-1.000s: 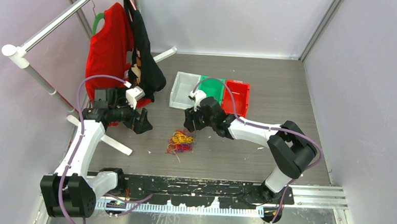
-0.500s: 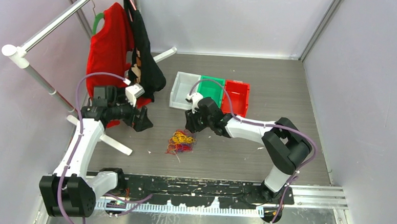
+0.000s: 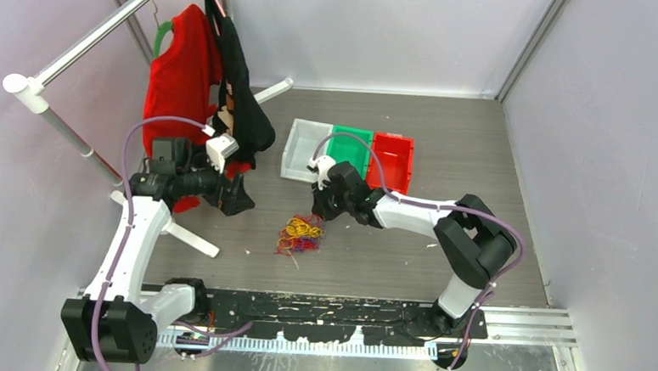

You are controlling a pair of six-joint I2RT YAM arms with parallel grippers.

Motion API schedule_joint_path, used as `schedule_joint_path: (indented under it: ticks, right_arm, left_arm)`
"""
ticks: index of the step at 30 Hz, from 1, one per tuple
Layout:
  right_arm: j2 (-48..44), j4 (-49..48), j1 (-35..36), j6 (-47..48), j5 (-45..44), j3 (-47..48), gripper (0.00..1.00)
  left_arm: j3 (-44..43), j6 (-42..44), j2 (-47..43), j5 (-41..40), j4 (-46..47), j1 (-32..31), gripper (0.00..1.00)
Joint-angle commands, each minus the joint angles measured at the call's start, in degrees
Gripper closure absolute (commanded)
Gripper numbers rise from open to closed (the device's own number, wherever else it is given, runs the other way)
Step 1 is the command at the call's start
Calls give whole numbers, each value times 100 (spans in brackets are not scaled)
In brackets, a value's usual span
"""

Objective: Untangle the cables
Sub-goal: Untie the cable.

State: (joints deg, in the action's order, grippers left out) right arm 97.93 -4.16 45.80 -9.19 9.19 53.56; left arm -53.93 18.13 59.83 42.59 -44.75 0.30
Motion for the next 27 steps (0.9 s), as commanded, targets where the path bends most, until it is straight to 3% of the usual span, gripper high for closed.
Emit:
schedule_joint_path:
  ticks: [1,3,5,7,9,15,21,23,27]
  right_arm:
    - [-813,-43,37,-72,-70,12,96]
    - [-966,35,34,-158,-133,-60,89]
    - [-986,111,34,-265,-145,-119,56]
    - [-959,38,39,-341,-156,-246,46]
    - [-884,-28,35,-377,-228,-324,43]
    - [-519,-82,34,-413,-152,-261,42]
    - [-228,-251,39,-522,43,-226,47]
    - [-136,-280,34,-520,48,-189,52]
    - [-130,-469,34,-563,35,-179,78]
  left_arm:
    - [-234,-114,-232,147,-197,-62,0]
    - [-245,-126,-296,151,-226,-72,0]
    - [-269,-127,-345,173,-227,-97,0]
    - [-295,-126,-396,187,-350,-113,0]
    - [-342,-134,-411,206,-390,-117,0]
    - [-445,-202,-381,260,-394,-150,0]
    - [-513,-274,-381,256,-331,-179,0]
    - [-511,-311,-395,256,-309,-187,0]
    - [-504,-345,-430,225,-316,-237,0]
